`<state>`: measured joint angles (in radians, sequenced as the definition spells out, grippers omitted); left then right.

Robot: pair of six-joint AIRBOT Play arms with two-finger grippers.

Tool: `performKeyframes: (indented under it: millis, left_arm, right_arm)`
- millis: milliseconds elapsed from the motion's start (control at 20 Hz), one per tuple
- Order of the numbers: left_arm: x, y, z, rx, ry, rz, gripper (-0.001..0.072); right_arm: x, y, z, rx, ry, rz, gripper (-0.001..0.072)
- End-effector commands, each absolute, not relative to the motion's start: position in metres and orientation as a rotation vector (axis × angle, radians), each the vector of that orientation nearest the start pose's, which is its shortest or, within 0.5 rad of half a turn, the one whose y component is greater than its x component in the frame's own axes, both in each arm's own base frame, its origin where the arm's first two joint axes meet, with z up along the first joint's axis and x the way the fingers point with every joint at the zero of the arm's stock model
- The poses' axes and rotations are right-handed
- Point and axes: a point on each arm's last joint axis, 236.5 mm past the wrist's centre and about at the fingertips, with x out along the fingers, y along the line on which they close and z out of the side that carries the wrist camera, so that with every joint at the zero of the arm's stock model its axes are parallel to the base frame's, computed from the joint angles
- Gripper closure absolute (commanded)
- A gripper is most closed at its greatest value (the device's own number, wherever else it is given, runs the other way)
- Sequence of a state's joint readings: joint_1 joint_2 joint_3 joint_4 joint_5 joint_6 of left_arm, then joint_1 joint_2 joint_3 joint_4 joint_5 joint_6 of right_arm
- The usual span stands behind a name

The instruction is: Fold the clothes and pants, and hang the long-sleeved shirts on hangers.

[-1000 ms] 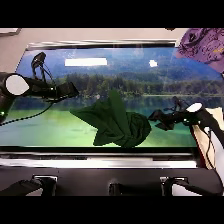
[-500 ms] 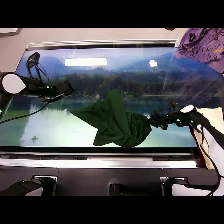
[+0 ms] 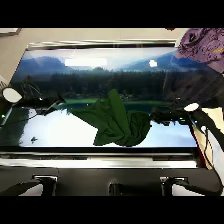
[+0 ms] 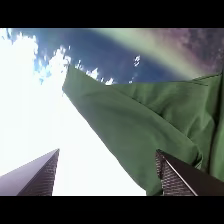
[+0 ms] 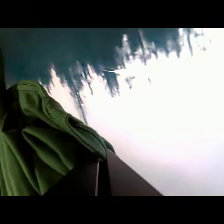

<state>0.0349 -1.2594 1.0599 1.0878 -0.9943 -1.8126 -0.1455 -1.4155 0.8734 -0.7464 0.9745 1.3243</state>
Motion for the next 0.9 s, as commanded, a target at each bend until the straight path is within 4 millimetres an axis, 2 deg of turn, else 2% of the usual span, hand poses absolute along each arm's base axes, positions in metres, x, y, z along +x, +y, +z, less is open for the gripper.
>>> performKeyframes:
  millis: [0,150,300,450,600,800,850]
  left_arm:
    - [0.41,-0.088,-0.023,-0.839,1.163,-0.087,0.0033]
    - [0.414,-0.094,-0.057,-0.889,1.226,-0.065,0.0033]
    - [0.411,-0.096,-0.078,-0.914,1.275,-0.045,0.0034]
    - [0.412,-0.095,-0.086,-0.919,1.282,-0.03,0.0034]
    - [0.422,-0.098,-0.088,-0.951,1.246,-0.019,0.0036]
    - [0.428,-0.116,-0.102,-0.955,1.25,-0.02,0.0038]
    - [0.428,-0.123,-0.106,-0.947,1.264,-0.029,0.0074]
  right_arm:
    - [0.369,0.094,-0.058,0.771,1.304,0.272,0.0687]
    - [0.364,0.098,-0.057,0.774,1.326,0.288,0.0687]
    - [0.362,0.099,-0.057,0.779,1.335,0.291,0.0687]
    - [0.36,0.1,-0.056,0.783,1.342,0.293,0.0687]
    - [0.36,0.1,-0.056,0.783,1.344,0.296,0.0687]
    - [0.362,0.099,-0.048,0.773,1.317,0.297,0.0687]
    - [0.363,0.099,-0.045,0.767,1.307,0.3,0.0687]
